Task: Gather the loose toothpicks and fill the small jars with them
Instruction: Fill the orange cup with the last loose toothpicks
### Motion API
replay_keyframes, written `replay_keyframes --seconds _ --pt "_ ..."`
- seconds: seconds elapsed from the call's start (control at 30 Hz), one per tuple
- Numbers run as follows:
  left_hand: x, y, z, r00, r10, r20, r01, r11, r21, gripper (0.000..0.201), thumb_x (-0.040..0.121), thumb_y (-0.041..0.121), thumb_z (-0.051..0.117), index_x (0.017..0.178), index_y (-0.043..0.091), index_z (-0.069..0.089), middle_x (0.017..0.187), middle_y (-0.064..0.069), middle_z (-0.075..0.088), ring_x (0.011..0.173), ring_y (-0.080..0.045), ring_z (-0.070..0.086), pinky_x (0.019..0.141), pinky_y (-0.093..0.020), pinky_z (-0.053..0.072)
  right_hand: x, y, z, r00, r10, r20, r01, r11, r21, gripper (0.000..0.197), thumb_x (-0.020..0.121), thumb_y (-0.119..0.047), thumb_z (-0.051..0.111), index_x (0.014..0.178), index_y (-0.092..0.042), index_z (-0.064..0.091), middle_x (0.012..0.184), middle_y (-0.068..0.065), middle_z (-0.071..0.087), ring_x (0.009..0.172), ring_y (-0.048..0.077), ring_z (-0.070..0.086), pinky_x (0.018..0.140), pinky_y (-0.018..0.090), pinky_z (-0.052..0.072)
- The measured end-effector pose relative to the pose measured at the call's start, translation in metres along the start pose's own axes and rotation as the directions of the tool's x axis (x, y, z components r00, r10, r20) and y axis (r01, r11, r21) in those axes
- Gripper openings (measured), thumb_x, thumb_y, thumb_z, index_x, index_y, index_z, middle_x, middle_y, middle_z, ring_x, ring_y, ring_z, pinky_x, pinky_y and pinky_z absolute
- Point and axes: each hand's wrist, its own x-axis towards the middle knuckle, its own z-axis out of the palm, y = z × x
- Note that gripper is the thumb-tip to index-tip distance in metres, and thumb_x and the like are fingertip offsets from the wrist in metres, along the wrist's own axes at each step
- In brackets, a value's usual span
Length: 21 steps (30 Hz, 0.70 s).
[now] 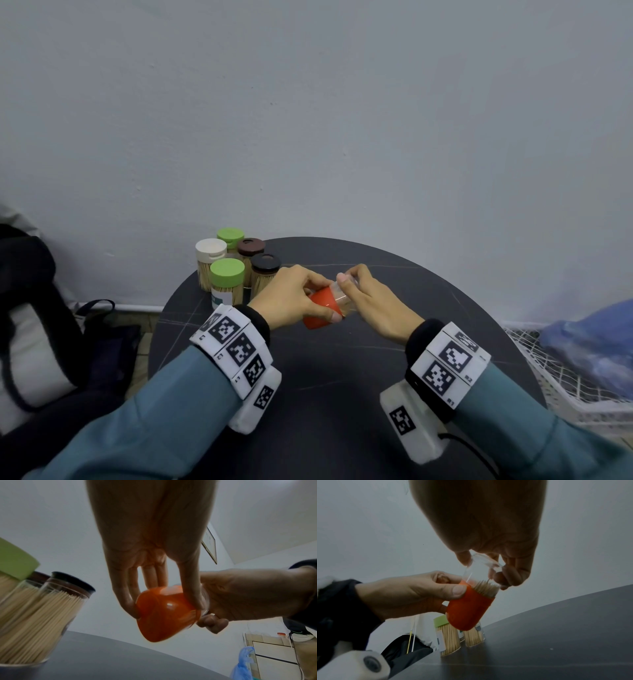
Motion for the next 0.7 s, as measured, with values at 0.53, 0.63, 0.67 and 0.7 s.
replay_keyframes --seconds 0.53,0.63,0.67,0.7 --pt "-0.0059 -0.0039 -0.009 0.999 -0.052 0.007 0.052 0.998 0.02 0.052 0.068 0.03 0.082 0.116 0.017 0.065 0.11 0.002 0.066 0.103 -0.013 0.059 0.09 -0.03 0.049 0.0035 -0.001 -0.0061 0.994 -0.1 0.044 0.101 0.994 -0.027 0.034 0.096 -0.043 0.04 0.117 -0.018 0.046 0.112 0.004 0.057 0.094 0.014 0.053 0.078 0.024 0.043" --pt "-0.0066 -0.0032 -0.0094 0.999 -0.045 0.005 0.045 0.999 0.03 0.052 0.07 0.03 0.081 0.118 0.017 0.064 0.111 0.002 0.065 0.104 -0.013 0.059 0.09 -0.028 0.049 0.003 -0.0032 -0.0062 0.994 -0.093 0.052 0.094 0.995 -0.026 0.036 0.096 -0.042 0.039 0.121 -0.018 0.048 0.115 0.004 0.056 0.095 0.012 0.051 0.079 0.023 0.041" --pt "-0.007 -0.0027 -0.0093 0.999 -0.042 0.004 0.042 0.998 0.042 0.052 0.071 0.03 0.08 0.119 0.017 0.063 0.112 0.003 0.065 0.104 -0.013 0.058 0.09 -0.028 0.048 0.0033 -0.0035 -0.0063 0.994 -0.091 0.054 0.093 0.995 -0.025 0.037 0.097 -0.041 0.039 0.124 -0.018 0.048 0.117 0.005 0.056 0.096 0.012 0.051 0.08 0.023 0.04" --pt "-0.0073 -0.0022 -0.0088 0.999 -0.041 0.004 0.041 0.998 0.055 0.053 0.072 0.03 0.08 0.12 0.017 0.063 0.113 0.003 0.064 0.105 -0.012 0.057 0.091 -0.028 0.048 0.0033 -0.0038 -0.0065 0.994 -0.091 0.056 0.093 0.995 -0.026 0.038 0.097 -0.041 0.039 0.126 -0.018 0.048 0.119 0.005 0.056 0.099 0.013 0.051 0.08 0.024 0.04"
